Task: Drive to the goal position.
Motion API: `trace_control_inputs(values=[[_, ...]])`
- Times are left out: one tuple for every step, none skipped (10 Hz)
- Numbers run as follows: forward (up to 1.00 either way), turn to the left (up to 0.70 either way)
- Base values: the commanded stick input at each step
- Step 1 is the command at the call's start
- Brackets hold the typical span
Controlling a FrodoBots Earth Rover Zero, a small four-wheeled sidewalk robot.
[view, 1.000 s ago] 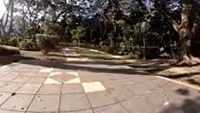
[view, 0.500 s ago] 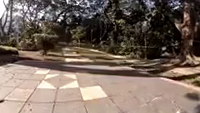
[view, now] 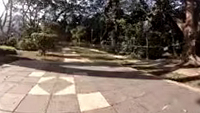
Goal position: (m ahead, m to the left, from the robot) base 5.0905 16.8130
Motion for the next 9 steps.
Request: trace_control_inputs(values=[[0.50, 0.00], [0.50, 0.00], [0.50, 0.00], [0.50, 0.00], [0.50, 0.00], [0.50, 0.00], [0.50, 0.00], [0.50, 0.00], [0.50, 0.00]])
